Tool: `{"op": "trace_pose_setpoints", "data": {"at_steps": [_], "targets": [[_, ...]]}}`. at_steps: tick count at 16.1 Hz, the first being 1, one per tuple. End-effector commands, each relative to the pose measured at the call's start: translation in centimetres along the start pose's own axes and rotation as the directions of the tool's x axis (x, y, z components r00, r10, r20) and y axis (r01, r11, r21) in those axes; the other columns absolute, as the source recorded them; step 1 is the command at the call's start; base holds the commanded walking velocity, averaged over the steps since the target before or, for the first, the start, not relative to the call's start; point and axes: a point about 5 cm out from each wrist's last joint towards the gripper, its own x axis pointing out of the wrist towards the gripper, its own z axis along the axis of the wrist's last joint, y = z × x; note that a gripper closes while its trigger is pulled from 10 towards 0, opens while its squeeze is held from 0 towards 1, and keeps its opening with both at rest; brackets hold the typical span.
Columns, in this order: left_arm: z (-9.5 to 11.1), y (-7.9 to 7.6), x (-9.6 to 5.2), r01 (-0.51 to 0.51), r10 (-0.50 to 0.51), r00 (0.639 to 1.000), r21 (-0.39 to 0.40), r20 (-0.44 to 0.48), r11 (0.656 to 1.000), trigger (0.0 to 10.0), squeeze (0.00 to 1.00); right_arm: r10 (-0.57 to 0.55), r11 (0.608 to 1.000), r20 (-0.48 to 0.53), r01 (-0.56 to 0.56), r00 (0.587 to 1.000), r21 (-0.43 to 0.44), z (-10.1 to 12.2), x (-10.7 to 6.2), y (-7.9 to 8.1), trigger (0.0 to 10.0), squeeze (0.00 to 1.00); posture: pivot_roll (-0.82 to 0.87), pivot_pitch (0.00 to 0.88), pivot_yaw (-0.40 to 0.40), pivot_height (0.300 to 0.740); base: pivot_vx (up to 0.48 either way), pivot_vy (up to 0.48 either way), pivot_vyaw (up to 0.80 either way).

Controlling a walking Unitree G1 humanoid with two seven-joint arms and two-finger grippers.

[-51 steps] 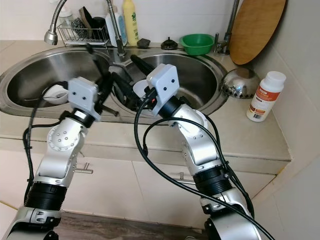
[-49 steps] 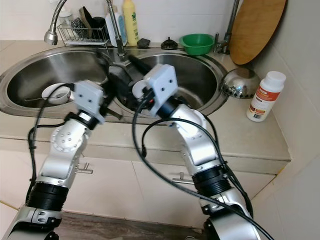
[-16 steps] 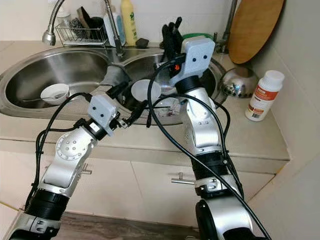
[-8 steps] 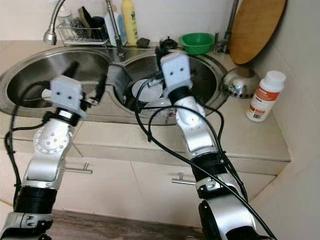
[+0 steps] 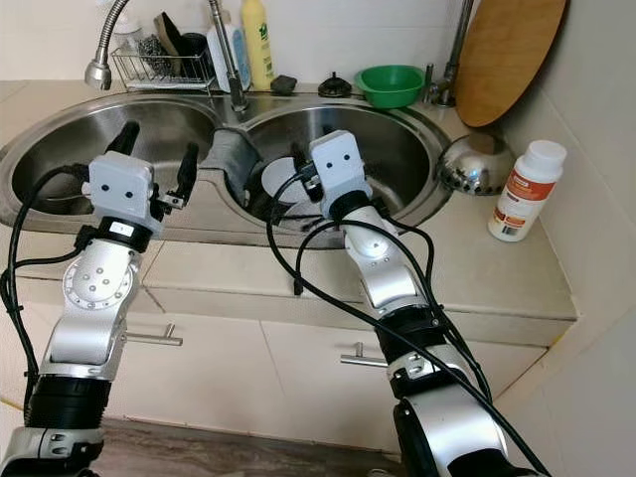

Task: Kitchen organization

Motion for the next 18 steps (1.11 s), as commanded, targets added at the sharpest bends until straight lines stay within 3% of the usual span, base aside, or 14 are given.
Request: {"op": "trace_pose_setpoints", "data": {"at_steps": [1,4,7,8,13,15,18], "targets": [[0.1,-0.2,-0.2,-0.003,0.003,1.000,0.010,-0.008,1.000,10.0,0.00,-0.014,0.999,0.016,0.013,1.000,0.034,0.4,0.1,-0.2,10.0,1.00,0.05,0.000,0.021,0.740,0.000,0.000,0.00],[-0.2,-0.5,-0.7,-0.007,0.006,0.999,-0.021,-0.045,1.000,10.0,0.00,-0.079,0.993,0.115,0.067,0.990,0.101,2.3,-0.2,-1.0,10.0,1.00,0.05,0.008,0.020,0.740,0.000,0.000,0.00],[0.2,-1.8,-1.5,0.041,-0.043,0.998,-0.067,-0.041,0.997,10.0,0.00,-0.129,0.989,0.195,0.113,0.972,0.095,3.6,-1.3,-1.7,10.0,0.98,0.06,0.013,0.012,0.740,0.000,0.000,0.00],[0.4,-2.0,-1.6,0.039,-0.042,0.998,-0.077,-0.037,0.996,10.0,0.00,-0.123,0.989,0.214,0.102,0.969,0.105,3.9,-1.6,-1.6,10.0,0.00,0.06,0.014,0.011,0.740,0.000,0.480,0.00],[0.8,-2.4,-3.6,0.020,-0.025,0.998,-0.104,-0.052,0.994,10.0,0.00,-0.057,0.997,0.228,0.042,0.972,0.070,3.8,-4.5,-0.5,10.0,0.00,0.06,0.023,0.012,0.740,0.000,0.480,0.00],[0.9,-2.8,-4.2,0.032,-0.039,0.997,-0.114,-0.062,0.993,10.0,0.00,-0.077,0.995,0.244,0.058,0.967,0.082,3.9,-5.4,-0.9,10.0,0.00,0.06,0.028,0.010,0.740,0.000,0.480,0.00],[1.1,-2.7,-4.0,0.023,-0.031,0.997,-0.117,-0.067,0.993,10.0,0.00,-0.107,0.992,0.240,0.088,0.965,0.089,4.0,-6.0,-1.1,10.0,0.00,0.06,0.026,0.008,0.740,0.000,0.480,0.00]]}}
